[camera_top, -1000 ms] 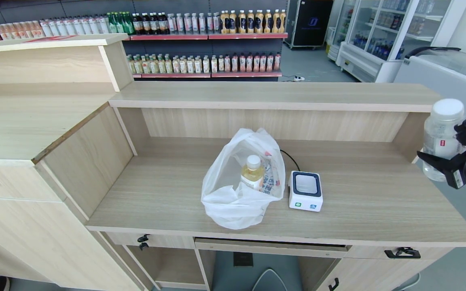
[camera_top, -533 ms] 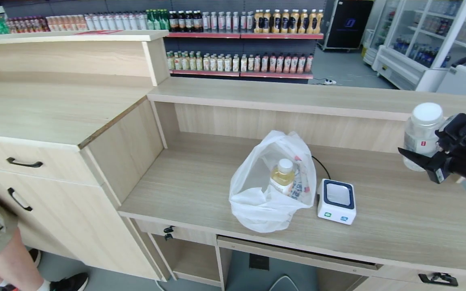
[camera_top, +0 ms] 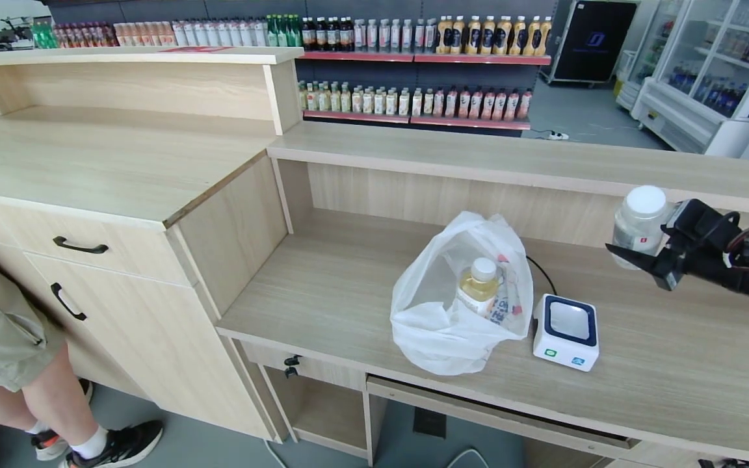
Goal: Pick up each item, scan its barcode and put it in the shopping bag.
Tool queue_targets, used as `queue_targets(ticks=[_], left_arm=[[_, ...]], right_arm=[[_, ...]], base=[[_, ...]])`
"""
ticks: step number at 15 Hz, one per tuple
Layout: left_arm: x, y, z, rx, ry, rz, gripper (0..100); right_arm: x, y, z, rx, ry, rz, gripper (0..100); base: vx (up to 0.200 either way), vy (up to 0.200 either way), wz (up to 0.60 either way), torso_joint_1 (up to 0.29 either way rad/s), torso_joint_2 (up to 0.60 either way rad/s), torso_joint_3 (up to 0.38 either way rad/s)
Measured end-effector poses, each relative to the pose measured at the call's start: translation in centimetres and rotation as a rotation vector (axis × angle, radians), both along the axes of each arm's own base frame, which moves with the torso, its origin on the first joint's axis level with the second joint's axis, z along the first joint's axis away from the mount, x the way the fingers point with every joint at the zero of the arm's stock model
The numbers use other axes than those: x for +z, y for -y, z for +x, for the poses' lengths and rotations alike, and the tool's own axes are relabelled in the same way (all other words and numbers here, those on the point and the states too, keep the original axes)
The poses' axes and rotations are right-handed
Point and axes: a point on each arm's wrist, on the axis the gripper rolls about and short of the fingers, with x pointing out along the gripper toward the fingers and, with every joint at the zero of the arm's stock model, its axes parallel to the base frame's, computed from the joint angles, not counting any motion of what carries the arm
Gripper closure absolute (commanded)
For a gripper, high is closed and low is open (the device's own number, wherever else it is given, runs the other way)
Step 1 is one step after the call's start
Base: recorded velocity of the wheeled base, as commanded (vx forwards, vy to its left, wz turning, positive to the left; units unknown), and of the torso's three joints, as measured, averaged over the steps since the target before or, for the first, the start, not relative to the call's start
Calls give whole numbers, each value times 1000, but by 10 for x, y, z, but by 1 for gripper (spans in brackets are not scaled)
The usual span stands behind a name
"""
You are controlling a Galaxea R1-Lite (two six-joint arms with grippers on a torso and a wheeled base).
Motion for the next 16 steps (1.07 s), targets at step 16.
queue_targets(ticks=[16], left_arm=[[0, 0, 0, 0, 0, 0, 100]], right_arm=[[-71, 9, 37, 283, 37, -158, 100]], base=[[0, 0, 0, 0, 0, 0]])
